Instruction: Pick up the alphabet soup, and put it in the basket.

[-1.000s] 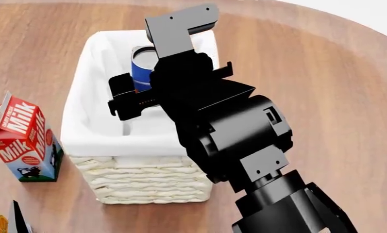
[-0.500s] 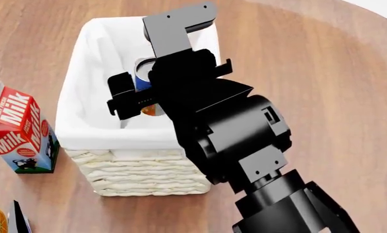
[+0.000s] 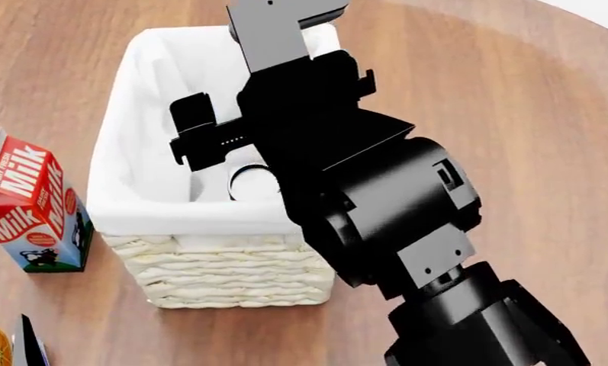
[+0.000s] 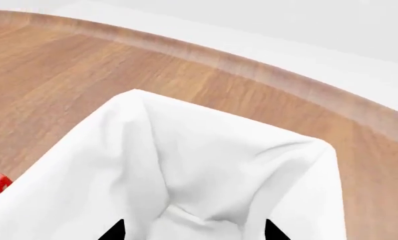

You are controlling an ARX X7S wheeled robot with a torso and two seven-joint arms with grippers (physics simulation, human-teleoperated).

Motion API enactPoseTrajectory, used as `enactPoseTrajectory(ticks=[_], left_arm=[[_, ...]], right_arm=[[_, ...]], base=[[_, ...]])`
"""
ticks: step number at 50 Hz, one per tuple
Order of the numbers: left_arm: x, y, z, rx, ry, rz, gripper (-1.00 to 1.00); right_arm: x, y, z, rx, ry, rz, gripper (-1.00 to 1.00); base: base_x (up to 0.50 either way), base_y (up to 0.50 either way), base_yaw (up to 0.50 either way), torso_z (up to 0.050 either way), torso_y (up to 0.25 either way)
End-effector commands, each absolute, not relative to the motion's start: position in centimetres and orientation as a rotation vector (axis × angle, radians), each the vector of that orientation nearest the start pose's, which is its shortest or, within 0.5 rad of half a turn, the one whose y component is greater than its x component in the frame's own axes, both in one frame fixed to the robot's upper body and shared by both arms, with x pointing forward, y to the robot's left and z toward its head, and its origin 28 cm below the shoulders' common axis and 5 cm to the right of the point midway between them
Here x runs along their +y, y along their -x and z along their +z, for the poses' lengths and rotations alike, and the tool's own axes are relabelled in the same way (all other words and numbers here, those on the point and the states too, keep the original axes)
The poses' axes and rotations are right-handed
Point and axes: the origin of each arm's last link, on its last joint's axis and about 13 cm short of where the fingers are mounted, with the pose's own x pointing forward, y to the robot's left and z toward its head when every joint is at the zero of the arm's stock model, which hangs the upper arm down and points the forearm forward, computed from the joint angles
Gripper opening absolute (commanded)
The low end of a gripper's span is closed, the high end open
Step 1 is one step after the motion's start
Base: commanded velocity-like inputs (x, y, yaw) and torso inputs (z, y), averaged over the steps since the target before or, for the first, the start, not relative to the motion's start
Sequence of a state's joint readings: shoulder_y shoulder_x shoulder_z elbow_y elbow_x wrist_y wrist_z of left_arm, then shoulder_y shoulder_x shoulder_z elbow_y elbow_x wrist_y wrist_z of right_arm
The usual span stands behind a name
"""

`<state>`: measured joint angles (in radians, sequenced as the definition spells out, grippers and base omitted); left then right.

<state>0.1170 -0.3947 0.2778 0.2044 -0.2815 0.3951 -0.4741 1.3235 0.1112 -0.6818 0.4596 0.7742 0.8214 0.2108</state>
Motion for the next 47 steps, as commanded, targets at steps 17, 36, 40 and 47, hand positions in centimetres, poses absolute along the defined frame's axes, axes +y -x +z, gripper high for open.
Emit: enactPoseTrajectory(ticks=[17, 36, 40, 47], left_arm=[[23.1, -17.7, 5.7, -0.371, 0.094, 0.141, 1.00], [23.9, -17.4, 6.1, -0.400, 0.119, 0.203, 1.00], [24.2, -17.3, 6.3, -0.411, 0.130, 0.217, 1.00], [24.5, -17.3, 6.3, -0.415, 0.139, 0.231, 1.00]], right_arm=[[-7.1, -29.2, 31.8, -0.143, 0.248, 0.352, 1.00], [-14.6, -20.6, 22.8, -0.399, 0.080, 0.259, 1.00], [-15.7, -19.3, 19.3, -0.421, 0.091, 0.176, 1.00], [-17.4, -17.6, 14.4, -0.410, 0.044, 0.049, 1.00]], base=[[0.00, 0.00, 0.00, 0.000, 0.000], [0.00, 0.00, 0.00, 0.000, 0.000], [0.00, 0.00, 0.00, 0.000, 0.000], [0.00, 0.00, 0.00, 0.000, 0.000]])
